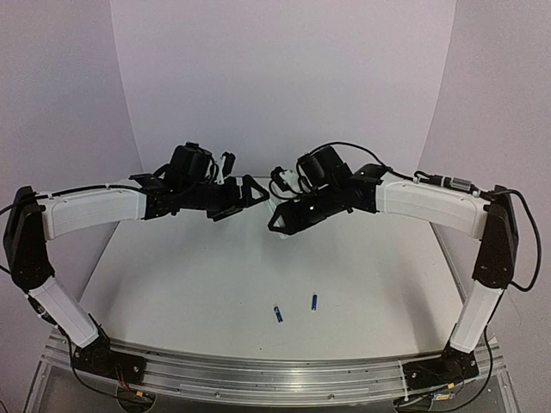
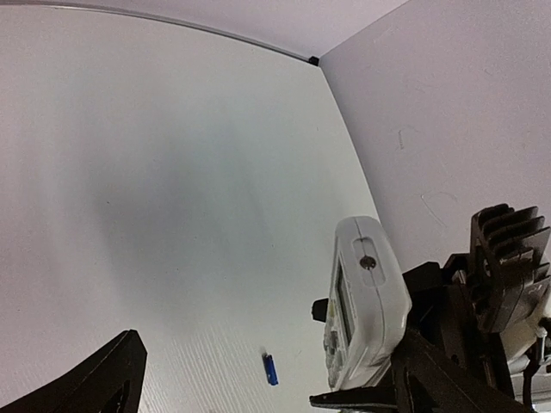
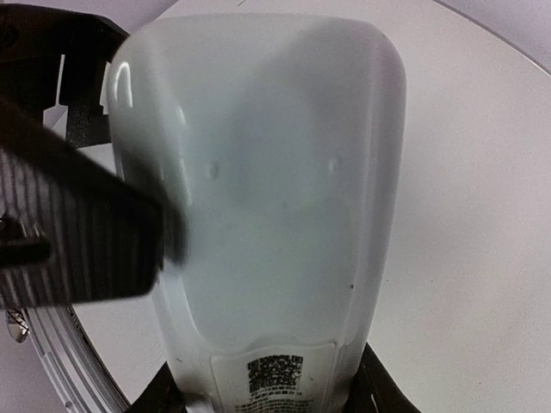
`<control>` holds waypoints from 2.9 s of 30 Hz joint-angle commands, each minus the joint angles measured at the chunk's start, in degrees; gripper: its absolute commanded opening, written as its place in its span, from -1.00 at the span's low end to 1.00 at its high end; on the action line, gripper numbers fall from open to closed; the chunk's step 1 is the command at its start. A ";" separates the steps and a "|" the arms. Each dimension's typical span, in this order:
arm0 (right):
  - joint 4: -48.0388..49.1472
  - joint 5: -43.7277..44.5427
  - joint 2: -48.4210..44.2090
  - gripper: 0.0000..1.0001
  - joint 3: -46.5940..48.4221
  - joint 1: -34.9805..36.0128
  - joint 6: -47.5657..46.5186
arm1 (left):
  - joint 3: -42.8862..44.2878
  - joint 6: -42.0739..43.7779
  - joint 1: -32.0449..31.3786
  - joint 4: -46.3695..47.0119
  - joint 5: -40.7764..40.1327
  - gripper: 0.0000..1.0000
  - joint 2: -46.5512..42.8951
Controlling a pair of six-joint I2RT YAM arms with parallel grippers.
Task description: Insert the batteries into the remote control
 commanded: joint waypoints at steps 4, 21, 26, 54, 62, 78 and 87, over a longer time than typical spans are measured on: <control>-0.73 -0.63 2.22 -0.59 4.46 0.25 -2.90 | -2.01 1.20 0.05 8.72 5.26 0.99 -1.68; 2.83 -10.71 1.85 -0.63 3.30 0.26 -0.45 | -3.26 -3.61 0.06 16.54 7.86 0.02 2.40; 3.22 -10.08 1.14 -0.62 1.85 0.25 -0.32 | -4.09 -5.23 0.06 18.01 8.21 -0.68 2.85; 3.30 -14.69 -16.36 0.73 -15.88 0.28 -36.75 | -6.25 -2.37 5.50 14.68 37.72 -1.00 8.19; 4.01 -14.53 -9.61 0.73 -11.31 0.24 -35.05 | -4.31 -6.55 4.89 17.53 41.13 -1.00 12.92; 6.12 -14.10 -4.69 0.73 -9.29 0.83 -36.12 | -0.83 -12.90 4.89 17.13 42.50 -1.00 16.50; 7.39 -13.35 -3.51 0.71 -9.35 1.05 -35.91 | -1.09 -13.44 4.86 17.91 43.01 -1.00 16.37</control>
